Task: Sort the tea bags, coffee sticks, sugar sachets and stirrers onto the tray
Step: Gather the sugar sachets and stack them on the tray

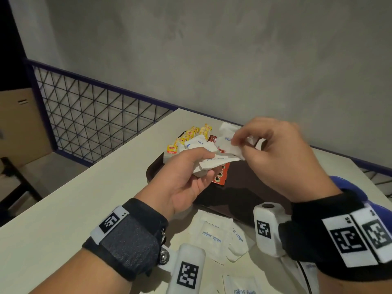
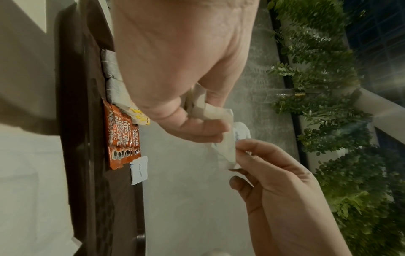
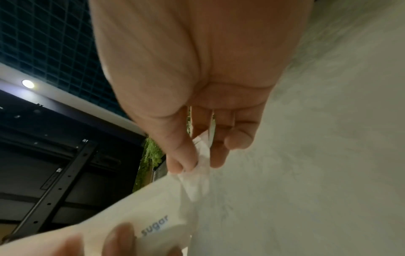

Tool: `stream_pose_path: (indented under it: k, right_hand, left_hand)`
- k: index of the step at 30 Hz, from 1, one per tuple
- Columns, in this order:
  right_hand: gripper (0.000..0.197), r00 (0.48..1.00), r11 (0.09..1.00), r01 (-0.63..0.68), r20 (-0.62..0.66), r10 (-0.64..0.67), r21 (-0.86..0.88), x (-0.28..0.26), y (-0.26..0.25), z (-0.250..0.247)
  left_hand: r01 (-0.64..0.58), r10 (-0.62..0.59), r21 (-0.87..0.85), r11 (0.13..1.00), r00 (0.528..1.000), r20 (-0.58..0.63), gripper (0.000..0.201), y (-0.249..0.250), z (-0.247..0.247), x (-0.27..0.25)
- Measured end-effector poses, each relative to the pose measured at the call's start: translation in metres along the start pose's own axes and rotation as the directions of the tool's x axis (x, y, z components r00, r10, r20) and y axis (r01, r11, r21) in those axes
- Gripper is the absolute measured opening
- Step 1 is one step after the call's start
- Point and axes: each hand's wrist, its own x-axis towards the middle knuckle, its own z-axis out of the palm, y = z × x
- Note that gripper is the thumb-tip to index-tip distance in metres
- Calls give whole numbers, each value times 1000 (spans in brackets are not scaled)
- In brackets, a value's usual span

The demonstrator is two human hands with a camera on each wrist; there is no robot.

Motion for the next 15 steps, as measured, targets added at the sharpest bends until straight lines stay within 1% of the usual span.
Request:
stream_pose_path:
  k: [2,3,4,5,6,7,9,11,13,15]
  right_hand:
    - [13,994,1000,-9,105,9,-1,-1,-6,0]
    - [16,983,1000,-26,184,25,1,-1,-9,-1]
    - [25,967,999,-30,254,33,-15,-2,-11,-1]
    - [31,953,999,-23,302,34,-40,-2,-11,0]
    - [33,948,998,-9,317,29,-65,-2,-12,2]
    - [31,952,997,2,305,22,-77,-2,-11,3]
    - [18,972,999,-21,235,30,-43,-1,-8,4]
    - [8,980,990,-89,187,68,107,-1,-5,1]
    - [9,977,938,-161,183,108,307,0,-4,-5]
    - [11,965,874,-241,202,168,423,1,-2,-10]
  left_hand:
    - [1,-1,-6,1000,1000,8,39,1,-1,2]
    - [-2,2,-10,1000,1000,10,38,1,-1,2]
    - [-5,5,-17,1000,1000,9,35,2,-1,2]
    - [-5,5,-27,1000,1000,5,31,2,-1,2]
    - [-1,1,-38,999,1000,-1,27,3,-1,2]
    - [5,-5,-45,999,1000,-6,25,3,-2,1]
    - [25,-25,-47,999,1000,0,27,4,-3,1]
    - [55,-54,-23,998,998,27,29,4,-5,2]
    - [56,-56,-2,998,997,45,30,3,-5,1]
    - [37,-37,0,999,998,50,31,2,-5,1]
